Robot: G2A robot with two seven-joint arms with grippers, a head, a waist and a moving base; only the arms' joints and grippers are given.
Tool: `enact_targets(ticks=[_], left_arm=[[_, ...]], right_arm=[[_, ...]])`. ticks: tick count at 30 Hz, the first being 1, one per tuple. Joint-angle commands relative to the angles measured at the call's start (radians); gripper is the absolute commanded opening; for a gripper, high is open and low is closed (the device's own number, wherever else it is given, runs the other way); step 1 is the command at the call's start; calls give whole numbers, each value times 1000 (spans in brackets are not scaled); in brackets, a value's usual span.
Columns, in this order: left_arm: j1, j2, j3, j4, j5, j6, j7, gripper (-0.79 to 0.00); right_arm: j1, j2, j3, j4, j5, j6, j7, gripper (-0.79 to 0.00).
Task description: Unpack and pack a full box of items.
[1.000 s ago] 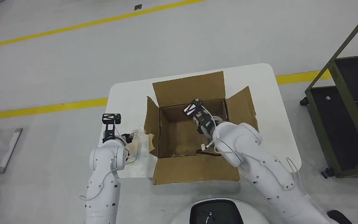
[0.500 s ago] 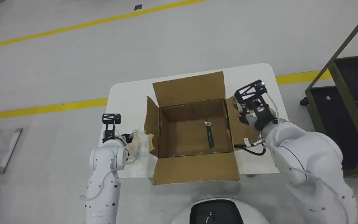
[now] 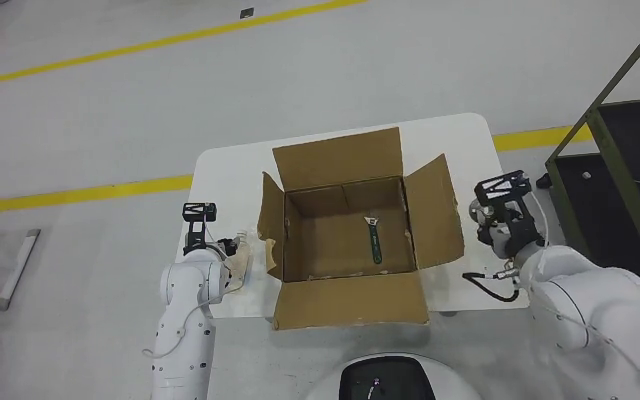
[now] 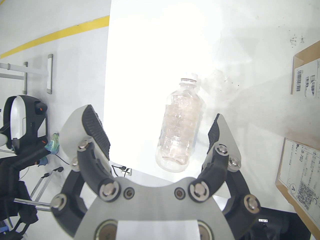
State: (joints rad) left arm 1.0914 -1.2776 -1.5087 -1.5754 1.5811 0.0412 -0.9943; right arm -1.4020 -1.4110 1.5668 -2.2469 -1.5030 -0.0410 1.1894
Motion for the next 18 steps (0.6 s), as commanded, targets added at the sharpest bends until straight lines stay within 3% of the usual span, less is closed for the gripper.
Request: enact_targets(ticks=[1,8,18], left_arm=[[0,0,0,0,0,0,0,0],[0,0,0,0,0,0,0,0],[0,0,0,0,0,0,0,0]], right_arm=[[-22,3,23,27,-9,-6,2,-785],[-49,8,29,201,20,-30,-27,-785],[31,13,-50,428,-22,-93,-29,-785]])
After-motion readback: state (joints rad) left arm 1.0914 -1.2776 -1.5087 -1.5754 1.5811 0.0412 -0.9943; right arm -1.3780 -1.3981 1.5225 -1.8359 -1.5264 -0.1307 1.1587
